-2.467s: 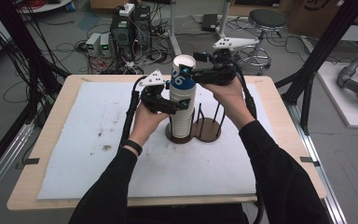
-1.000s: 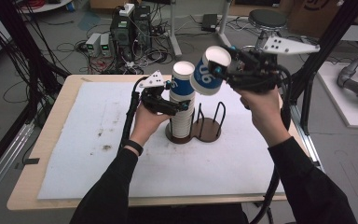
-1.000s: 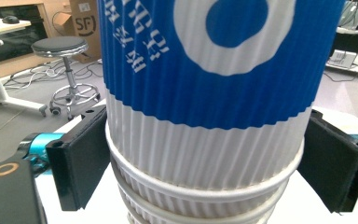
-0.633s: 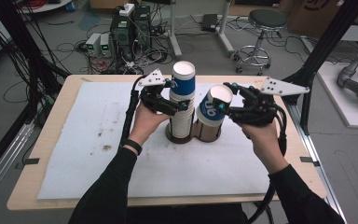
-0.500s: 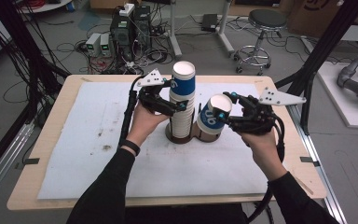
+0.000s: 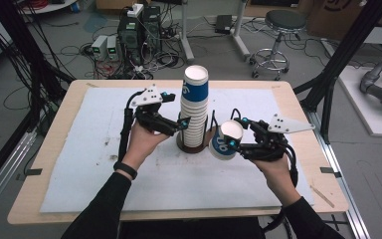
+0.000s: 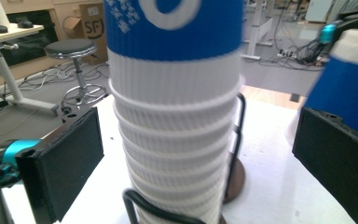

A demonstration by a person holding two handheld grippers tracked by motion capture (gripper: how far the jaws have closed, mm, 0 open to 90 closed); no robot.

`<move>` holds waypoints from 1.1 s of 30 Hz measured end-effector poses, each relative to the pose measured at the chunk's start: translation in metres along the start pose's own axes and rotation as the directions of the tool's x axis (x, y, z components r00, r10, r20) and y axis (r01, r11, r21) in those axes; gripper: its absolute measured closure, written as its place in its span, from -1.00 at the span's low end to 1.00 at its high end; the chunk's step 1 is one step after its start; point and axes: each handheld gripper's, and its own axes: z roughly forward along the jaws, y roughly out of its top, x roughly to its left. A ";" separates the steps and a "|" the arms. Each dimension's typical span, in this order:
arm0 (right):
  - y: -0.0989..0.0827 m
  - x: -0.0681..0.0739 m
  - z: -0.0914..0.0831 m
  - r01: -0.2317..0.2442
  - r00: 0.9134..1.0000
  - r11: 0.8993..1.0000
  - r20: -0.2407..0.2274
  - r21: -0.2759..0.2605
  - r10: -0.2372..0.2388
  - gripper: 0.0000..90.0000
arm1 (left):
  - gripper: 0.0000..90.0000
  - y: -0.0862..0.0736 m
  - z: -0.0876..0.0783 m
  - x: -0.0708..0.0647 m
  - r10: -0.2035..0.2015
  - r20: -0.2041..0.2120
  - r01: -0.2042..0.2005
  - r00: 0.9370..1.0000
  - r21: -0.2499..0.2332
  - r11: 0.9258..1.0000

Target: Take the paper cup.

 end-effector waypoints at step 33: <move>-0.035 -0.002 0.013 -0.004 1.000 0.998 -0.010 0.063 0.005 -0.31 | -0.96 -0.070 -0.070 -0.042 -0.046 -0.044 0.046 0.998 0.001 0.999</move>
